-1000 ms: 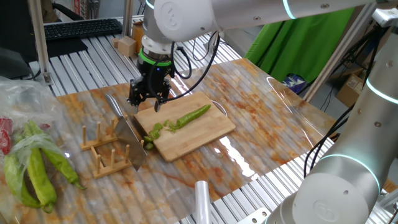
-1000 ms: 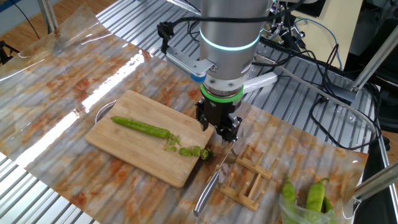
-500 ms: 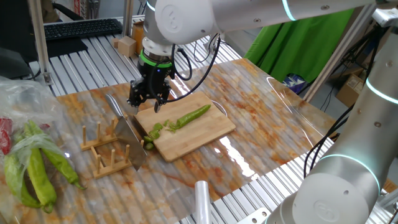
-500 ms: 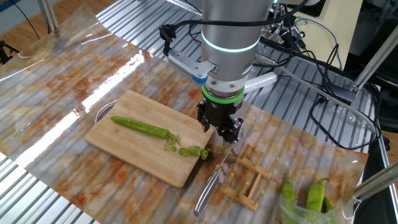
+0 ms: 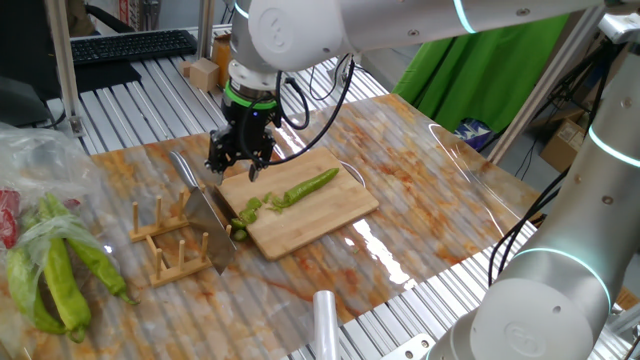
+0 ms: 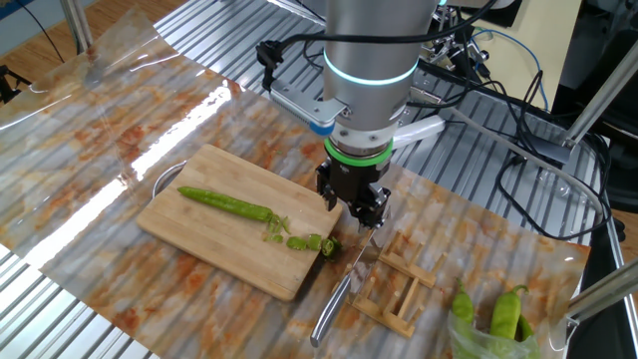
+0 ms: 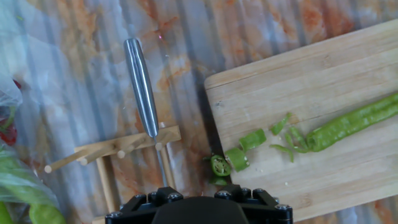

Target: Chop the chili peppers

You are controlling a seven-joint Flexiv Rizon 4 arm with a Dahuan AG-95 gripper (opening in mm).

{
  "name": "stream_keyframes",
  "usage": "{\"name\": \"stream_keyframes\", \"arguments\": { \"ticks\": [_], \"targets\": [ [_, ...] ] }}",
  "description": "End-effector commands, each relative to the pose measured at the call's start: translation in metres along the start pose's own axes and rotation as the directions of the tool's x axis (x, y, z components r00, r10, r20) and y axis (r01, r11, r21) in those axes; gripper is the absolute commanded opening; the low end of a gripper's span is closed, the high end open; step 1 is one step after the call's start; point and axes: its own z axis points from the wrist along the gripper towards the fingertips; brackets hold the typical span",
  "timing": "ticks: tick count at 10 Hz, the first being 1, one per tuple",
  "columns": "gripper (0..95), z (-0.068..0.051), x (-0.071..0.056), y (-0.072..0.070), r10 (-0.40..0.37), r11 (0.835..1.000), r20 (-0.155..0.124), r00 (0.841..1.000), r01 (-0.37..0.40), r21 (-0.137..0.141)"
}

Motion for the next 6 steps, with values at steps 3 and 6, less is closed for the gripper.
{"name": "stream_keyframes", "arguments": {
  "ticks": [3,6],
  "targets": [
    [57.0,-0.0002,0.0003,-0.0006,0.005,1.000,-0.003,1.000,-0.005,-0.012],
    [38.0,-0.0002,0.0003,-0.0006,-0.043,0.999,-0.016,0.999,0.043,-0.015]
  ]
}}
